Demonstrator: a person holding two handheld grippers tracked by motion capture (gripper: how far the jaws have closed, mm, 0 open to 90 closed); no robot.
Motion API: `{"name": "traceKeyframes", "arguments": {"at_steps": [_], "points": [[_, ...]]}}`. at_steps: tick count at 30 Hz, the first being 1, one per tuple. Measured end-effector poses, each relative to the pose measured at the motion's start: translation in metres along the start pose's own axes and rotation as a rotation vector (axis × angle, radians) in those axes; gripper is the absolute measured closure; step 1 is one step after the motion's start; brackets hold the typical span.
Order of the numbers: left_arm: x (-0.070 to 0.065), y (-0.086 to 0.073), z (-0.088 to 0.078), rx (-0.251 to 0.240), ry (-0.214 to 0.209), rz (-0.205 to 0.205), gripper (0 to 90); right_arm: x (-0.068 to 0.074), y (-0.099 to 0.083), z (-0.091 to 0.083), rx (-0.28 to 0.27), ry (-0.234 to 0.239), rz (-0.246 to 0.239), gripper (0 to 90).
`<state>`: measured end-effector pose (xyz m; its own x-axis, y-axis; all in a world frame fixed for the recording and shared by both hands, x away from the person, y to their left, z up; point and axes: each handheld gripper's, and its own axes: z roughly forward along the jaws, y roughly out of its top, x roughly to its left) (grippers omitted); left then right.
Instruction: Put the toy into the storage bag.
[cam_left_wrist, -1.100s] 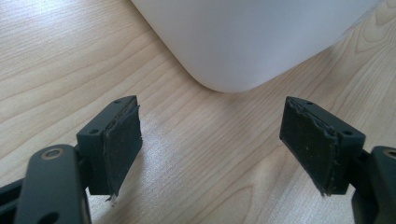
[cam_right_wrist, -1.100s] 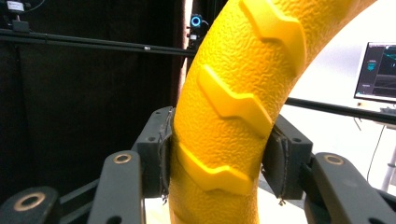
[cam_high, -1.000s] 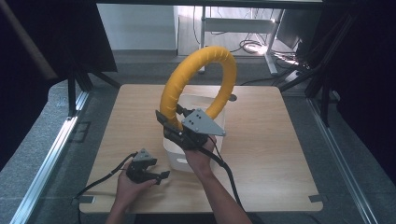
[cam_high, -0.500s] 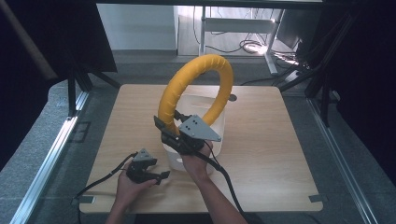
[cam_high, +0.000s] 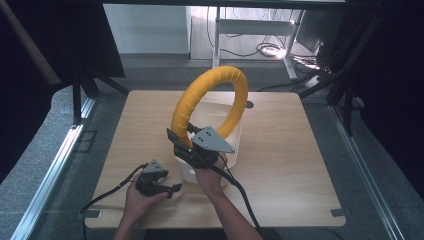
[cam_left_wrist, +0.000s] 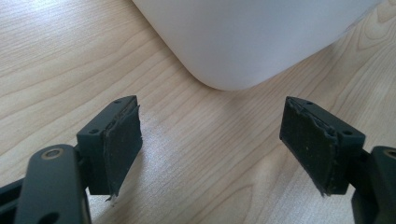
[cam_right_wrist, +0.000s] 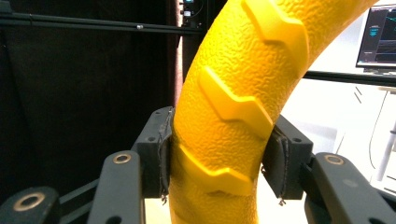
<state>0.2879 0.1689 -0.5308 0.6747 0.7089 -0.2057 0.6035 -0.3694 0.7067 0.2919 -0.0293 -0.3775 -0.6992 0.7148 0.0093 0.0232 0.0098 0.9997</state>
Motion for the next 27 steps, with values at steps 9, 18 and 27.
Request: {"name": "traceKeyframes", "arguments": {"at_steps": [9,18,27], "points": [[0.000,0.000,0.000,0.002,-0.001,0.002,21.1,-0.001,-0.012,0.001,0.023,0.006,0.038,49.4],[0.000,0.000,0.000,0.000,0.000,0.000,21.1,-0.006,-0.021,0.003,0.073,0.019,0.091,48.6],[0.000,0.000,0.000,0.002,-0.001,0.000,21.0,-0.009,-0.030,0.009,0.152,0.000,0.107,44.3]]}}
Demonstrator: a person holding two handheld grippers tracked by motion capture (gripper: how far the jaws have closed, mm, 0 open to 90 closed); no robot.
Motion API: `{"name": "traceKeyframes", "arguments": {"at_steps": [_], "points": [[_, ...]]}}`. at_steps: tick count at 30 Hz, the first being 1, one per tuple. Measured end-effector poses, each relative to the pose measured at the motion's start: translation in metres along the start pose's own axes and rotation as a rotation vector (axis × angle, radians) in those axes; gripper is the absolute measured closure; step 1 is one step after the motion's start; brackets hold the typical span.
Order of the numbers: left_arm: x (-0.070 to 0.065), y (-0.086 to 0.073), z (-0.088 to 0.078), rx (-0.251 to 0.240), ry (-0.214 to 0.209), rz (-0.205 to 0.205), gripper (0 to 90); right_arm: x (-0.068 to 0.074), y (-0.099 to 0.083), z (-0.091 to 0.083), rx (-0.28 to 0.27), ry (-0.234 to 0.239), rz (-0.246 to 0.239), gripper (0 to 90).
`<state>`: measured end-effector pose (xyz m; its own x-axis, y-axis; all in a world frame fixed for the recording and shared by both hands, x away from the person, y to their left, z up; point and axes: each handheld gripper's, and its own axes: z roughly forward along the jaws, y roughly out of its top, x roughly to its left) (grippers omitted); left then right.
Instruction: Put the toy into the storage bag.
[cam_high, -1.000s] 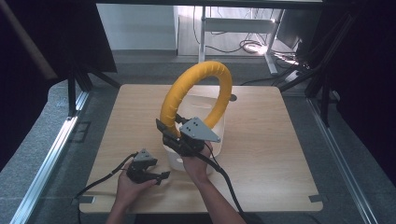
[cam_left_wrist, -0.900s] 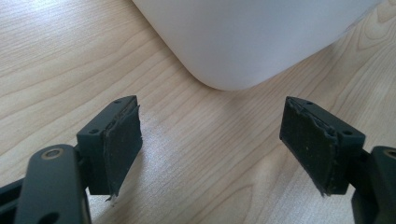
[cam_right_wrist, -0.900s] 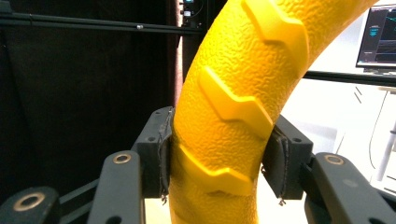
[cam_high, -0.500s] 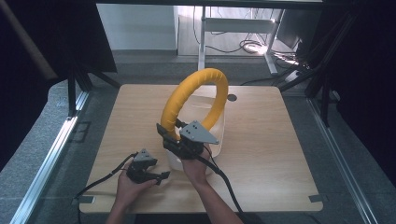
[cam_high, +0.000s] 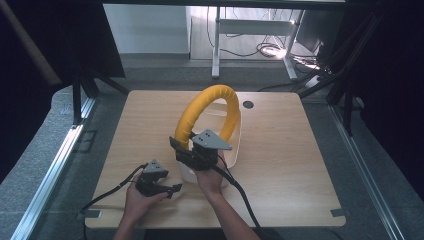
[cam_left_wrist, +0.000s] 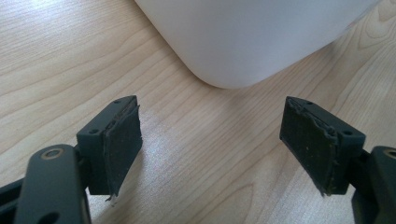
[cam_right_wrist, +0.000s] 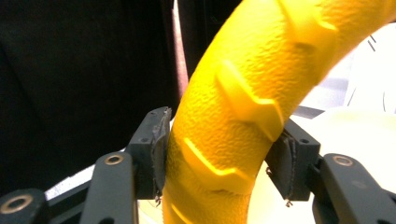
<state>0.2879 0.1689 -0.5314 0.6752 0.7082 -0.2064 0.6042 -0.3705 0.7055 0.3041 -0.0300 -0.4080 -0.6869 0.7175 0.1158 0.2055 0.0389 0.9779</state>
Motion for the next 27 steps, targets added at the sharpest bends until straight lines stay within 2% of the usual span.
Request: {"name": "traceKeyframes", "arguments": {"at_steps": [5,10,12,19,20,27], "points": [[0.000,0.000,0.001,0.003,-0.001,0.000,21.0,0.000,-0.001,0.002,0.034,-0.033,-0.050,41.1],[0.000,0.000,0.000,0.004,-0.001,0.000,21.0,0.000,-0.001,0.002,0.039,-0.029,-0.057,39.8],[0.000,0.000,0.001,0.005,-0.001,0.001,21.0,0.000,0.000,0.001,0.031,-0.035,-0.062,36.7],[0.000,0.000,0.000,0.006,-0.001,0.000,21.0,-0.003,0.003,-0.007,0.006,-0.017,-0.014,23.9],[0.000,0.000,0.000,0.006,0.000,0.001,21.0,-0.004,0.004,-0.009,0.004,-0.009,-0.003,23.7],[0.000,0.000,0.000,0.004,0.002,0.000,21.0,-0.014,0.007,-0.026,0.000,0.007,-0.003,24.8]]}}
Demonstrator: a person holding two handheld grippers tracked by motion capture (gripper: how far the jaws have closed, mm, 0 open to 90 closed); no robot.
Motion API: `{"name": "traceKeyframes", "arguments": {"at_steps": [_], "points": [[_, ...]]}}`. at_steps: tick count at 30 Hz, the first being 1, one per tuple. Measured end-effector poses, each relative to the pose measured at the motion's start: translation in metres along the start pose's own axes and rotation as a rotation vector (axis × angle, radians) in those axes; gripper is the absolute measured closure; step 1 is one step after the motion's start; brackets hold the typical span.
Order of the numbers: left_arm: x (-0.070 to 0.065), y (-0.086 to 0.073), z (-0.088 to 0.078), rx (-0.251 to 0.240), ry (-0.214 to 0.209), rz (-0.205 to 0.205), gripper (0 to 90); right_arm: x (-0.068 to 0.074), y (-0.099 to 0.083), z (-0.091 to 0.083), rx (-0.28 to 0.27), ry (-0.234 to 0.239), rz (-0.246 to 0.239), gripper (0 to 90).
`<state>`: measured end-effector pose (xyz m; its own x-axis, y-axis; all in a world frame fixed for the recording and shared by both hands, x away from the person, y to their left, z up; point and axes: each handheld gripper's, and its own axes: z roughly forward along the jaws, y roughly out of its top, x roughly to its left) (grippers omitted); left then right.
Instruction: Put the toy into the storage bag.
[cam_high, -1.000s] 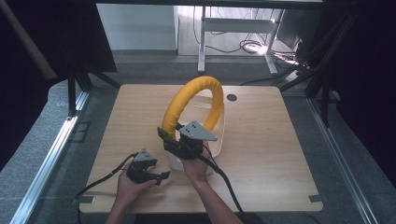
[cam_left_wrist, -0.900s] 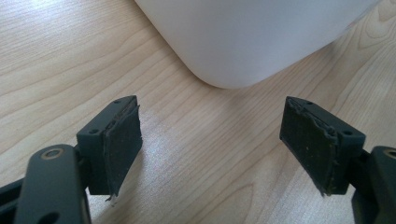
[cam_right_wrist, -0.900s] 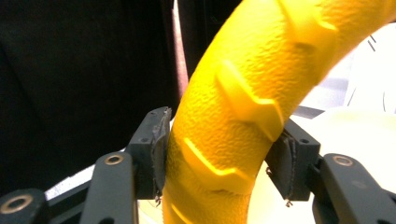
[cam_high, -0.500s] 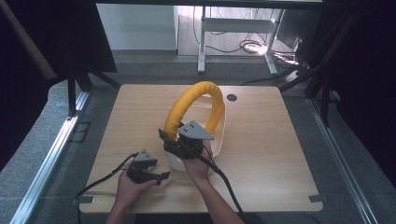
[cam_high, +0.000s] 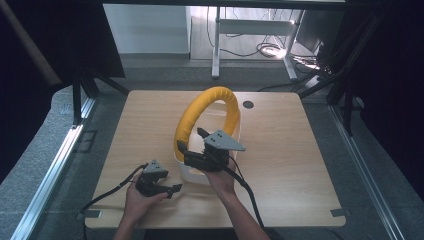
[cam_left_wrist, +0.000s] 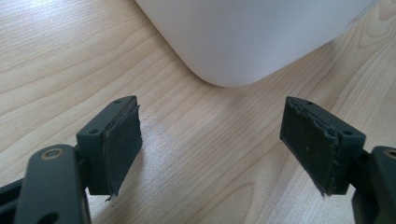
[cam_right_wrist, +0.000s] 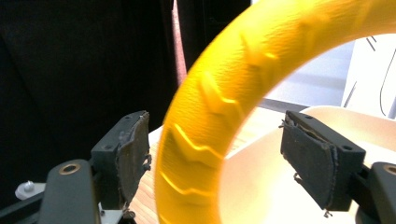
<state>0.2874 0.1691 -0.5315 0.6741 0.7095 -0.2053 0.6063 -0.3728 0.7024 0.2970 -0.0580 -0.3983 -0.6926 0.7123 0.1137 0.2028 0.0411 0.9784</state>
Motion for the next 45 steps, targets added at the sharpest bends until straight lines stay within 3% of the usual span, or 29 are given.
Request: {"name": "traceKeyframes", "arguments": {"at_steps": [8,19,29,34,39,45], "points": [[0.001,0.000,-0.001,0.001,0.002,0.002,20.9,-0.026,-0.002,-0.030,-0.010,0.000,-0.008,27.7],[0.001,0.000,-0.001,0.004,0.009,0.000,20.8,-0.081,-0.015,-0.079,0.018,-0.058,-0.035,32.1],[0.001,-0.001,-0.001,0.004,0.015,-0.001,20.8,-0.141,-0.049,-0.103,0.092,-0.133,0.030,33.0],[0.001,-0.001,0.000,0.011,0.013,0.002,20.8,-0.163,-0.070,-0.111,0.121,-0.167,0.060,35.1],[0.001,-0.001,0.000,0.009,0.012,0.000,20.8,-0.173,-0.083,-0.116,0.159,-0.189,0.063,35.8],[0.001,-0.001,0.000,0.008,0.012,0.001,20.8,-0.173,-0.084,-0.119,0.142,-0.197,0.063,36.0]]}}
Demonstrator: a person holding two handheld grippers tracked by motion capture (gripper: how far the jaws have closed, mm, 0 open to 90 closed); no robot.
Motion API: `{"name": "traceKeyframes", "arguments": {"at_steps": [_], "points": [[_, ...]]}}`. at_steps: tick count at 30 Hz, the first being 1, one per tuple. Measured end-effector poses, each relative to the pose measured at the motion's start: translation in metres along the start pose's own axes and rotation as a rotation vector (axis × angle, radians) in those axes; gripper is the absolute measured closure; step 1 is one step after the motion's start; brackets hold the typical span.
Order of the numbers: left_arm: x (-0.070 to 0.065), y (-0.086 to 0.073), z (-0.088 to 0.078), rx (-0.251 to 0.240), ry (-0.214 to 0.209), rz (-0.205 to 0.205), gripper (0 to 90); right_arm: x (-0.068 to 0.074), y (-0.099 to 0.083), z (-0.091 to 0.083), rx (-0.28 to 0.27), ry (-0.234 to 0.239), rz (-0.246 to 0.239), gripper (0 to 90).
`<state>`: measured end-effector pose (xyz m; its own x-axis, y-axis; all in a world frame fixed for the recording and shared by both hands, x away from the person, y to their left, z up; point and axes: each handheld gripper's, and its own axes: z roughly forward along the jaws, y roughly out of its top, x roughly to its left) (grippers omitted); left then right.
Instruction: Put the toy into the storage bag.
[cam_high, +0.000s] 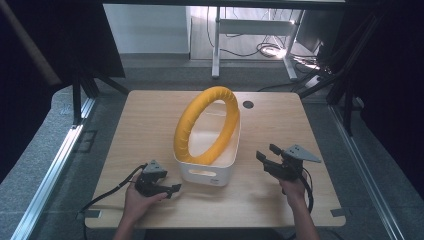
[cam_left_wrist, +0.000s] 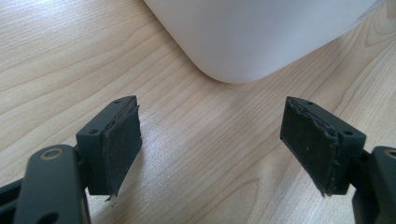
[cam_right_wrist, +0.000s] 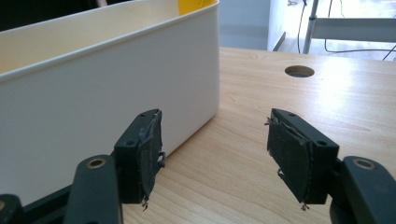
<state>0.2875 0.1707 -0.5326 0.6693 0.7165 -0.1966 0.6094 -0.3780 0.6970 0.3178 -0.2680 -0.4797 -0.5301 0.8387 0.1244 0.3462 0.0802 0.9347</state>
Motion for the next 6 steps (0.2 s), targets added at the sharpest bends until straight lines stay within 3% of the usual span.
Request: {"name": "traceKeyframes", "arguments": {"at_steps": [3,6], "points": [[0.0002,-0.0001,0.0005,0.002,-0.002,0.000,20.8,0.0020,-0.0020,0.0005,0.002,0.002,-0.010,35.7],[0.0006,0.0003,0.0000,-0.003,-0.001,-0.001,20.8,0.0024,-0.0082,0.0057,0.042,0.000,-0.022,34.7]]}}
